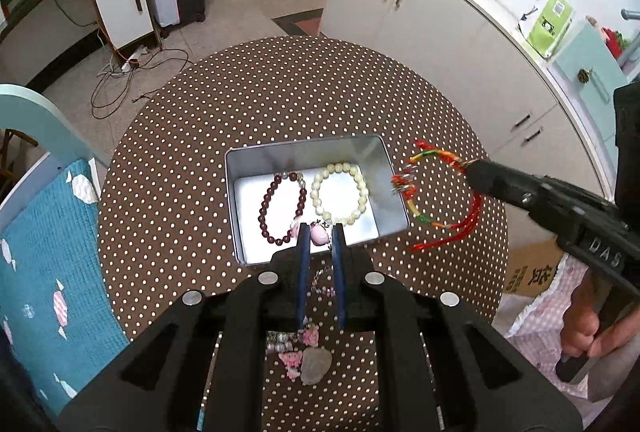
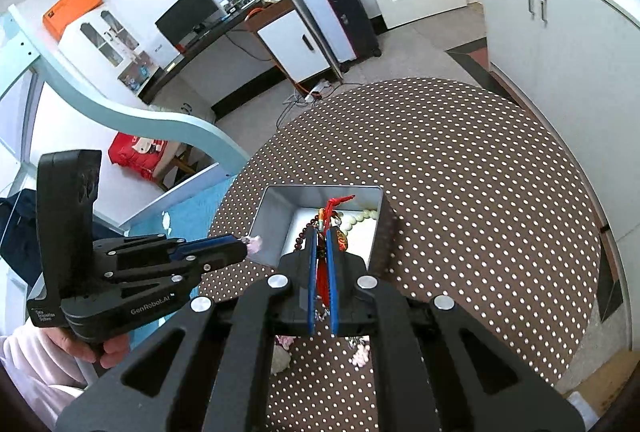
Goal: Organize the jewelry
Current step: 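Lower the red string bracelet into the tin and open the right tool, then grasp the pink bunny charm end of the silver chain with the right tool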
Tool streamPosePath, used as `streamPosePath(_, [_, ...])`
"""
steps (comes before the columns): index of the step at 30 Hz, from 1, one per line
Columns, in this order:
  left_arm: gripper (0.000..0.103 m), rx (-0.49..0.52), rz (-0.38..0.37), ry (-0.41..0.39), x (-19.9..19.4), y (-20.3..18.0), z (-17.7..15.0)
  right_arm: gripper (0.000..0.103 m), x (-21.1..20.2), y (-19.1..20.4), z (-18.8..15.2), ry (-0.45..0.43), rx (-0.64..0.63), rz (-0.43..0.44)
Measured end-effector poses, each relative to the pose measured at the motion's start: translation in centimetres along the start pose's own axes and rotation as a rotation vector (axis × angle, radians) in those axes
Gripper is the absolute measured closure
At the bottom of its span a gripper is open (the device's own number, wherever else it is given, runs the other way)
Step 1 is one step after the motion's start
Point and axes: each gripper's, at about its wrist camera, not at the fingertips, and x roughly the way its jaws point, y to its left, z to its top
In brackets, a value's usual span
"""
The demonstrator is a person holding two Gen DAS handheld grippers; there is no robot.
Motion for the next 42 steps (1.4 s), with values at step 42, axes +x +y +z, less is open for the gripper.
streamPosePath(42, [0.071,-0.001,0.014,0.149,3.8,0.5,-4.3,0.072,5.4,-2.0,-8.6,0.292,-0.003,-0.145])
